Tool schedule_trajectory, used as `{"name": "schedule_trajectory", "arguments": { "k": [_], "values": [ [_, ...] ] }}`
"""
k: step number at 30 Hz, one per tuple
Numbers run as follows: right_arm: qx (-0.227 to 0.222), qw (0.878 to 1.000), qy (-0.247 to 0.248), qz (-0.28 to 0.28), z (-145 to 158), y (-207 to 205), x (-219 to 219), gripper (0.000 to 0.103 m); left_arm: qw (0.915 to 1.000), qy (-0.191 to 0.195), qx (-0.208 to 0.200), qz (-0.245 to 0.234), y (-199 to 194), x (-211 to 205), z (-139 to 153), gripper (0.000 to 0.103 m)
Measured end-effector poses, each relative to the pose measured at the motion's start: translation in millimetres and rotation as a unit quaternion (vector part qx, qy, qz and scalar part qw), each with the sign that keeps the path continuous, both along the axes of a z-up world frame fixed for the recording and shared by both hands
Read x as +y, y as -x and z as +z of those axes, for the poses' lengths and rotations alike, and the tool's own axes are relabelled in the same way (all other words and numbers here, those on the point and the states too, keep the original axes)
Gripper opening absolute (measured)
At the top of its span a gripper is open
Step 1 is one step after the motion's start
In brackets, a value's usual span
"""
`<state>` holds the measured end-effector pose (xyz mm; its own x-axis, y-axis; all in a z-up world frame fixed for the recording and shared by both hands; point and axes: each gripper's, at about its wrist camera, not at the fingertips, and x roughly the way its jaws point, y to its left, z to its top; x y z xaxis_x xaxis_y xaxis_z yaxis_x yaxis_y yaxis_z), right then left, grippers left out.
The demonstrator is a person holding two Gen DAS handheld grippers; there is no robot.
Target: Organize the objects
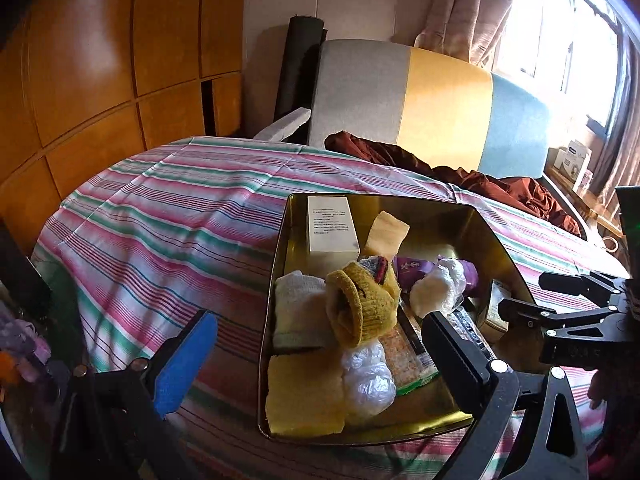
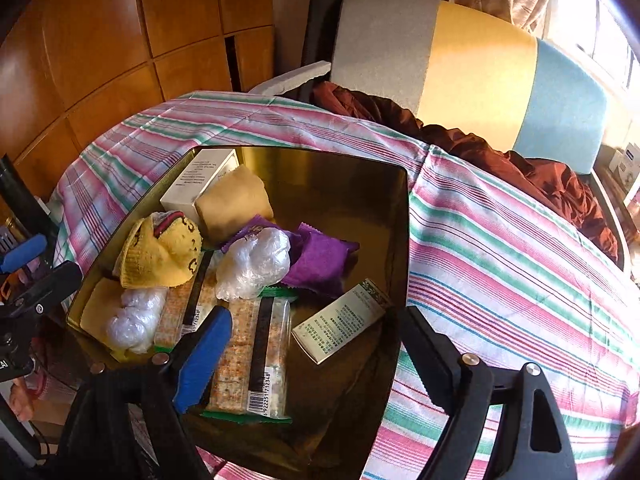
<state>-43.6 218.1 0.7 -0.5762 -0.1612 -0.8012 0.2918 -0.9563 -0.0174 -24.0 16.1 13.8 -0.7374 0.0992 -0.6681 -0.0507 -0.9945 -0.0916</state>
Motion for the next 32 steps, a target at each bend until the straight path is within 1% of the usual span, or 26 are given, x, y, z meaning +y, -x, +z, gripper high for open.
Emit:
{"name": "schedule_trajectory", "arguments": {
  "k": [6,10,14,19,29,32],
  "values": [
    [0.037,0.997,-0.006,-0.061,6.9,-23.4,-4.7,0.088,0.9999,0.006,0.004,0.013,-7.1,1.7,-1.3,0.103],
    [0.059,0.992,0.005,-0.114,13.9,-38.0,4.1,0.088,0.9998,0.004,0.008,0.015,-14.4,3.3,-1.8,0.103],
    [0.073,0.986,0.01,-0.148,17.1,-46.9,13.9,0.088,0.9999,-0.001,0.009,0.013,-19.2,4.8,-2.2,0.103],
    [0.068,0.986,0.009,-0.155,15.1,-46.8,17.1,0.088,0.9999,-0.002,0.015,0.009,-23.5,7.9,-1.2,0.103],
    [0.072,0.987,-0.007,-0.143,7.3,-46.4,5.9,0.088,0.9995,0.007,0.026,0.016,-28.6,5.8,-2.4,0.103],
    [0.071,0.987,-0.007,-0.141,6.4,-46.1,4.4,0.088,0.9997,0.003,0.022,0.012,-28.3,5.1,-3.7,0.103]
  ]
}}
